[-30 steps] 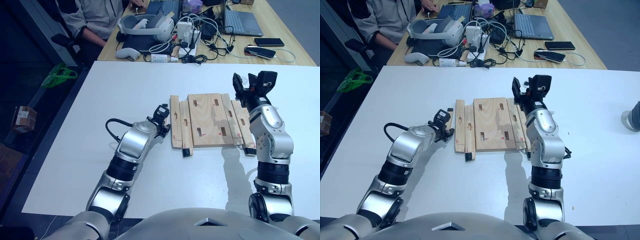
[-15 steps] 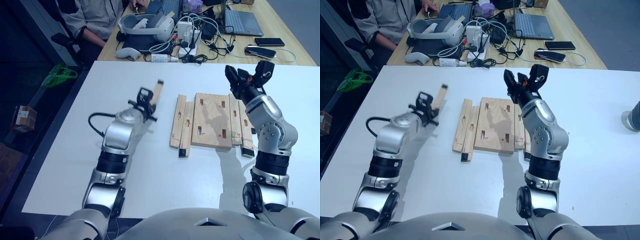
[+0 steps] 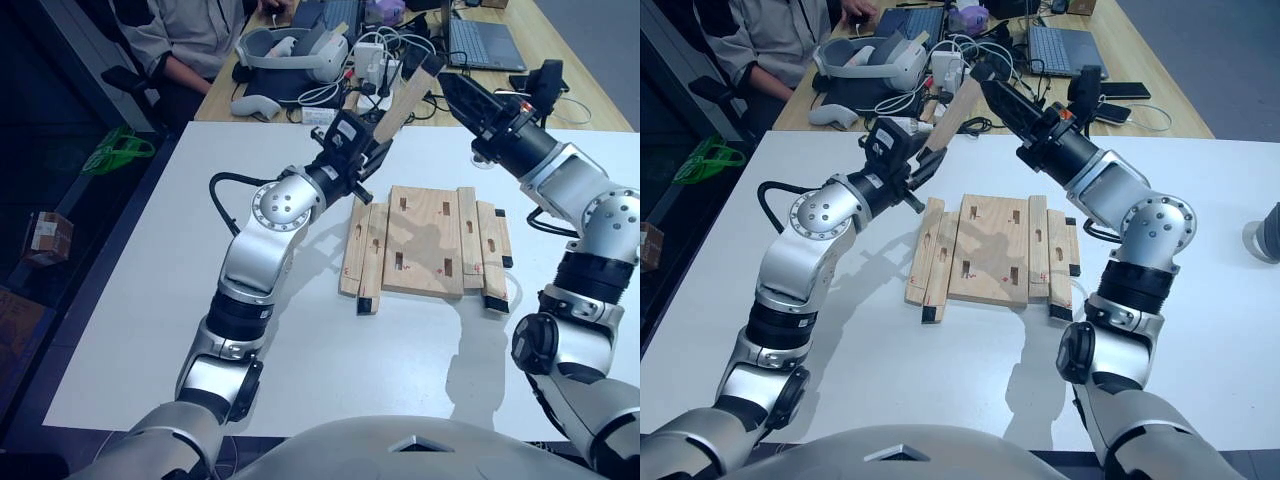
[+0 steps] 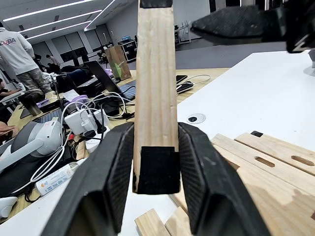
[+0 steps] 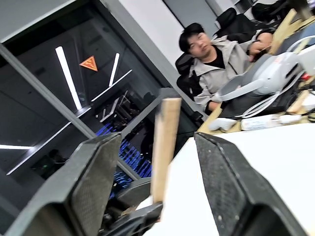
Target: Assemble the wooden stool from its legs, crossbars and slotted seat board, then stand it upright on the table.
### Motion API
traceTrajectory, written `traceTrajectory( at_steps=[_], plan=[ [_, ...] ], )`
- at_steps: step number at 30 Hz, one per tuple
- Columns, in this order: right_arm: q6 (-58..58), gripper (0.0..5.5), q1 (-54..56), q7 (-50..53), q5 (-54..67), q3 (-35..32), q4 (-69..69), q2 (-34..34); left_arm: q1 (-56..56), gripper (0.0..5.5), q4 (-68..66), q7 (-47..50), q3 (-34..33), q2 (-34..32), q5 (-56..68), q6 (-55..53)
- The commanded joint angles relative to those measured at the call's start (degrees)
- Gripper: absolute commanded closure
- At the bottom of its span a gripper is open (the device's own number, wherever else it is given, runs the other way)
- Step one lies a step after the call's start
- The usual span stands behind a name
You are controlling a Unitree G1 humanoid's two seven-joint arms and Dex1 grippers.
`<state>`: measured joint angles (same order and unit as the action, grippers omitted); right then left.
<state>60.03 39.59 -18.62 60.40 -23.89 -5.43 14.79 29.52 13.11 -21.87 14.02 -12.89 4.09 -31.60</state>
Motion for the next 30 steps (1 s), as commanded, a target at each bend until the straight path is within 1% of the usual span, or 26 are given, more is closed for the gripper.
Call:
traceTrajectory(
  at_steps=[1, 14, 19, 27, 30],
  plan=[
    [-1.88, 2.7, 1.77, -1.53, -2.99, 1.99, -1.92, 2.04, 0.2, 4.21, 0.59, -0.14, 0.23, 0.28, -0.61, 1.04],
    [-2.49, 2.7, 2.1, -8.77, -4.52, 5.99, -3.94, 2.86, -0.32, 4.21, 1.2, -1.35, 2.4, 0.77, -0.71, 1.39],
    [-4.36, 3.65, 2.5, -9.16, -6.31, 6.05, -5.38, 2.4, -0.82, 4.21, 1.64, -1.77, 2.72, 0.56, -0.7, 1.5],
    [-6.57, 4.93, 3.11, -9.29, -6.82, 4.57, -7.26, 2.65, -1.01, 4.21, 1.33, -2.18, 3.09, -0.09, -1.21, 1.87],
    [-5.97, 5.06, 2.48, -9.65, -5.92, 4.29, -6.3, 2.73, -0.88, 4.21, 0.69, -2.29, 3.28, -0.32, -1.89, 2.3]
  ],
)
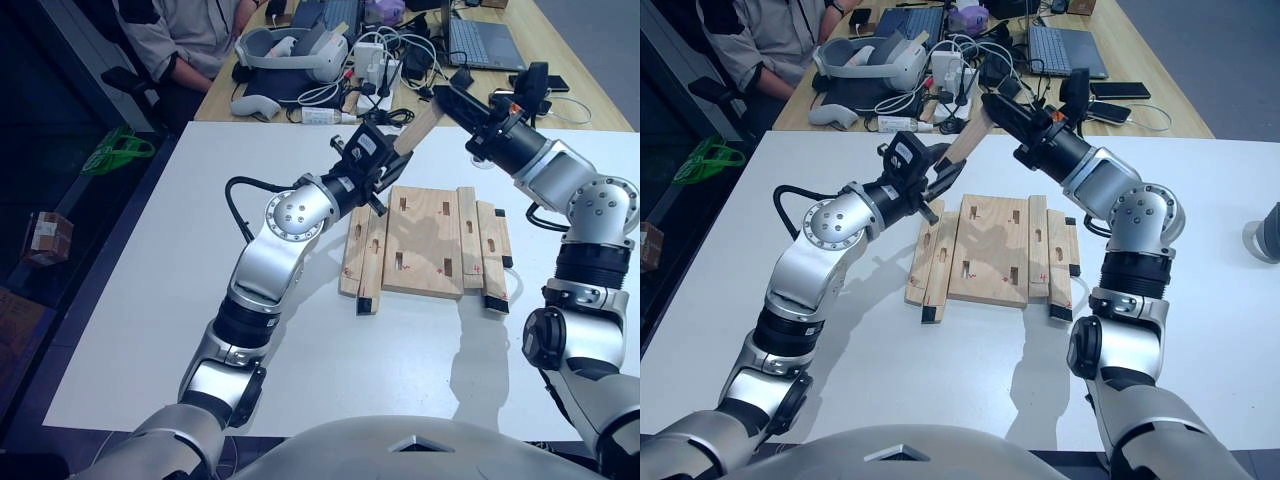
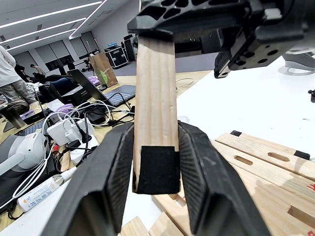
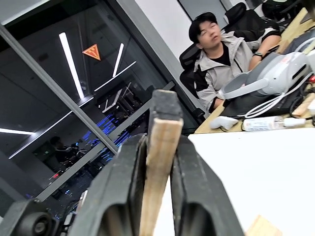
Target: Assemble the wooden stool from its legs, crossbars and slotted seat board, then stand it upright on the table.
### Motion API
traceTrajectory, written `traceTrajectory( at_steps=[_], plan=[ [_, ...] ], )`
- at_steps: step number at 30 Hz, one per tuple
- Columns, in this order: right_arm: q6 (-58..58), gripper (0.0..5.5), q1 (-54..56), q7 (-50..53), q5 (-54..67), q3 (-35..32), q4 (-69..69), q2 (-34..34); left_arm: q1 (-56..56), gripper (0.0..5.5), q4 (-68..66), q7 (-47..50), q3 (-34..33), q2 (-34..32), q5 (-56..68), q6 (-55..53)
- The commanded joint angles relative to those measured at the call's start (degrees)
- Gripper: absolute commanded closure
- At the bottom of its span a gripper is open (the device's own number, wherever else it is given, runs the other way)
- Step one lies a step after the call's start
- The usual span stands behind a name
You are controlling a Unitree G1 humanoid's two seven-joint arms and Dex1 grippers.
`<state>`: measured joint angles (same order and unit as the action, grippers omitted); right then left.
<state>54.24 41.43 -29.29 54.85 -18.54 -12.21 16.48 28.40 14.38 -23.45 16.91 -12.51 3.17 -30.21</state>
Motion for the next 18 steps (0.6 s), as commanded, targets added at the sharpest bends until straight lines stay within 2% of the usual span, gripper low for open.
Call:
traceTrajectory(
  at_steps=[1, 2, 7, 11, 14, 18],
  plan=[
    [0.11, 5.08, 0.39, 0.96, 0.05, -1.15, 1.03, 0.96, 0.17, 4.21, -0.78, -1.04, 0.32, -0.72, -0.85, 1.03],
    [0.32, 5.09, 0.16, 1.01, 0.37, -1.21, 1.55, 0.86, 0.04, 3.85, -0.91, -1.08, 0.14, -0.63, -0.78, 1.38],
    [-1.61, 5.12, -0.91, 5.34, -2.02, -0.77, 4.66, -0.44, -0.12, 3.02, -0.9, -2.58, 0.79, -1.13, -0.55, -0.19],
    [-6.78, 5.12, -6.07, 15.3, -12.72, 4.27, 14.71, -1.28, -0.3, 2.95, -1.89, -1.86, 0.02, -1.66, -1.28, -2.8],
    [-10.76, 5.12, -17.32, 20.55, -26.03, 12.57, 27.13, 3.03, -0.7, 2.95, -3.72, 1.35, -3.49, -1.53, -1.64, -4.98],
    [-13.55, 5.12, -28.83, 25.44, -39.3, 16.73, 33.69, 7.5, -0.77, 2.95, -4.34, 3.42, -7.57, 0.21, 0.18, -7.32]
  ],
)
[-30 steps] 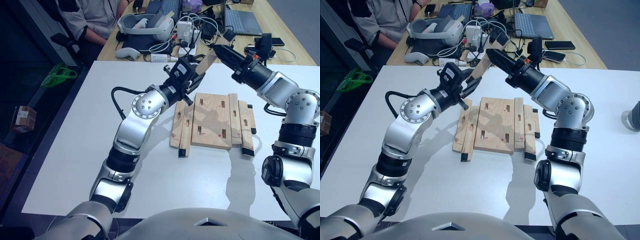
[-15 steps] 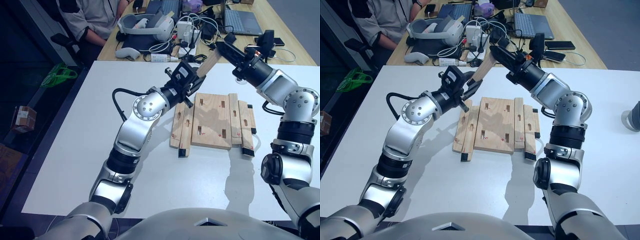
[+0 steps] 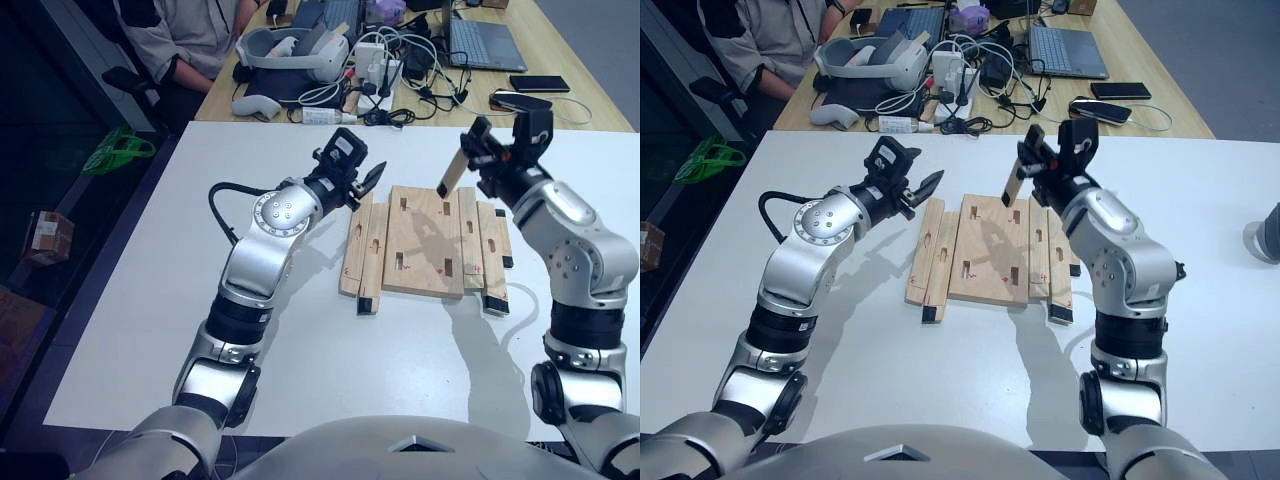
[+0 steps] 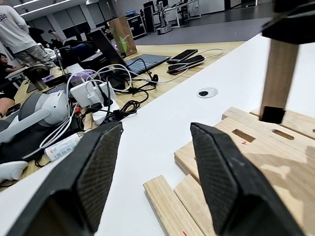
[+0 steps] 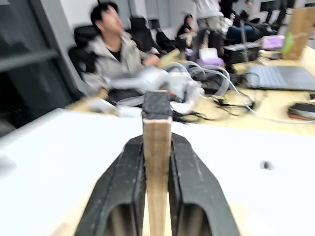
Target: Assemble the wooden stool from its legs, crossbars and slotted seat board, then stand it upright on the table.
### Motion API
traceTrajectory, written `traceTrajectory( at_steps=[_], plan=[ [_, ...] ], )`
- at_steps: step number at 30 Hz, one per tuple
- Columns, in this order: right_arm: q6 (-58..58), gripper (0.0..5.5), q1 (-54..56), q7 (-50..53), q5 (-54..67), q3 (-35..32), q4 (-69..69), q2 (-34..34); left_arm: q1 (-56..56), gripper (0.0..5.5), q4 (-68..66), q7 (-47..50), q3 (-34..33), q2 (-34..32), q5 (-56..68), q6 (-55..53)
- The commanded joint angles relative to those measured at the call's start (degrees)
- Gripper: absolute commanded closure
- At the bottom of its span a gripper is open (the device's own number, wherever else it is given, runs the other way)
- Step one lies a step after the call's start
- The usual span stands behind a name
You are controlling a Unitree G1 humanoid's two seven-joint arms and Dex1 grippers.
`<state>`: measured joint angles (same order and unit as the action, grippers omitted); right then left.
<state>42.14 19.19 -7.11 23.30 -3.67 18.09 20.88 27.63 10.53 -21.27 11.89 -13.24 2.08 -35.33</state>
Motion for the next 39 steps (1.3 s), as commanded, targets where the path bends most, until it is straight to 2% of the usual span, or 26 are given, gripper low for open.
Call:
traceTrajectory(
  at_steps=[1, 7, 18, 24, 33, 39],
  plan=[
    [-1.31, 5.12, -8.85, 4.18, -9.49, 1.53, 4.14, 3.47, -0.14, 2.95, -0.28, 1.44, -2.96, 1.29, 1.67, -2.75],
    [-2.7, 5.12, -14.86, 4.02, -11.08, -2.26, 4.46, 1.2, -1.27, 2.95, 1.09, 1.13, -2.37, 0.96, 1.94, -3.61],
    [-8.89, 5.12, -9.73, -0.02, -8.47, -5.01, -3.23, -3.95, -1.03, 2.95, 1.21, 1.67, -1.72, 1.33, 1.45, -3.25],
    [-9.42, 5.12, -10.04, 1.95, -10.19, -4.92, -7.46, -6.37, -0.79, 2.95, 1.01, 1.51, -1.34, 1.1, 1.42, -3.27],
    [1.73, 5.12, -13.31, 4.73, -11.21, -6.5, 5.82, -5.03, -1.41, 2.95, 1.45, 2.01, -1.8, 1.06, 1.47, -3.44],
    [6.3, 5.12, -14.46, 4.41, -11.27, -7.63, 8.33, -4.99, -1.33, 2.95, 1.28, 2.16, -1.79, 1.01, 1.54, -3.21]
  ],
)
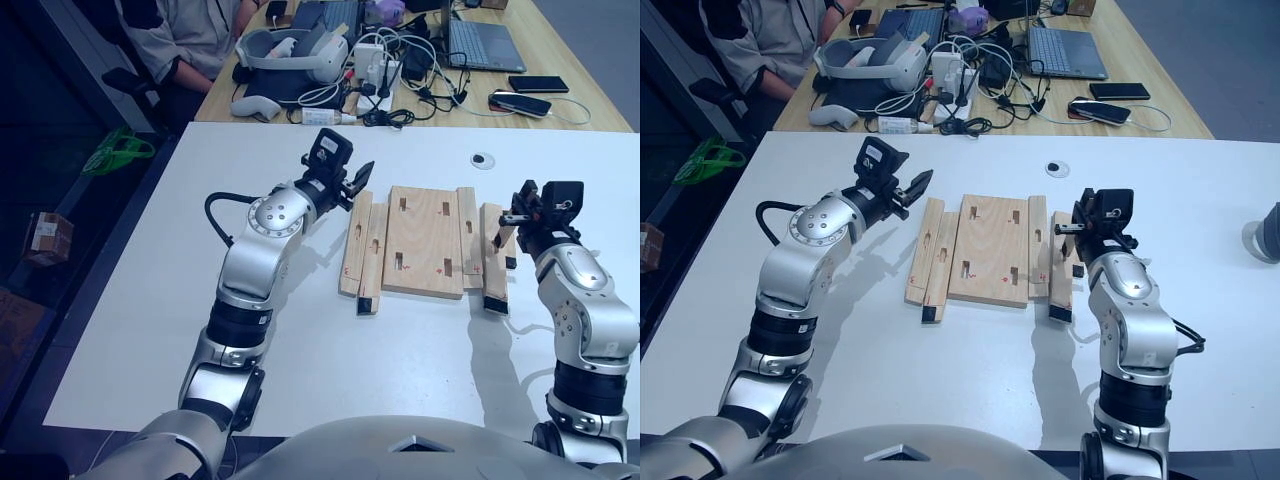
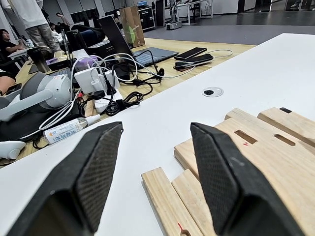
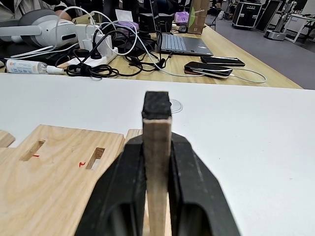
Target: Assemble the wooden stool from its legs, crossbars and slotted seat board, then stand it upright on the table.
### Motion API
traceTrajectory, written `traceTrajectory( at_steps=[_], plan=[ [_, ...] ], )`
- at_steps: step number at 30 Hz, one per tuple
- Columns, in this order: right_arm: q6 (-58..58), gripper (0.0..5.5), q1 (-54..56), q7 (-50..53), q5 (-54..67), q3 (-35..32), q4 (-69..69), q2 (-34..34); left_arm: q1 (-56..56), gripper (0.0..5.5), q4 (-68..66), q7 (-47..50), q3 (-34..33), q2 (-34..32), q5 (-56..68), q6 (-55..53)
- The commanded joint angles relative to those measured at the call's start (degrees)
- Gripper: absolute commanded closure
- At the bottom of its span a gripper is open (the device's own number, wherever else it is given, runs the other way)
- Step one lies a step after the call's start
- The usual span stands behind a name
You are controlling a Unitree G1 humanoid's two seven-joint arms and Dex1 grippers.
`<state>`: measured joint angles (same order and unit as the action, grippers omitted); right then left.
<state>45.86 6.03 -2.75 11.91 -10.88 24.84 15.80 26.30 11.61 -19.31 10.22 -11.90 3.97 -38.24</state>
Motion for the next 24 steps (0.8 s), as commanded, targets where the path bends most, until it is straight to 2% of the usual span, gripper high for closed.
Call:
traceTrajectory(
  at_steps=[1, 6, 17, 24],
  plan=[
    [3.05, 5.12, -1.63, -0.01, 0.12, -0.43, 1.64, -0.01, -0.11, 2.95, 0.24, 0.18, -0.21, -0.42, -0.34, -0.35],
    [2.66, 5.12, -1.81, -0.87, 0.43, -0.49, -0.88, -0.7, -0.39, 2.95, 0.44, 0.28, 0.03, -0.74, -0.63, -0.36],
    [-5.71, 5.12, 1.8, -3.35, 0.39, -0.88, -9.26, -0.86, -0.41, 2.95, 0.46, 0.67, 0.76, -0.33, -0.91, 0.28],
    [-12.76, 5.12, -5.94, -7.14, 1.15, -2.31, -12.29, -1.16, -0.47, 2.95, 0.51, 0.1, 0.92, -0.42, -0.74, 1.1]
  ],
)
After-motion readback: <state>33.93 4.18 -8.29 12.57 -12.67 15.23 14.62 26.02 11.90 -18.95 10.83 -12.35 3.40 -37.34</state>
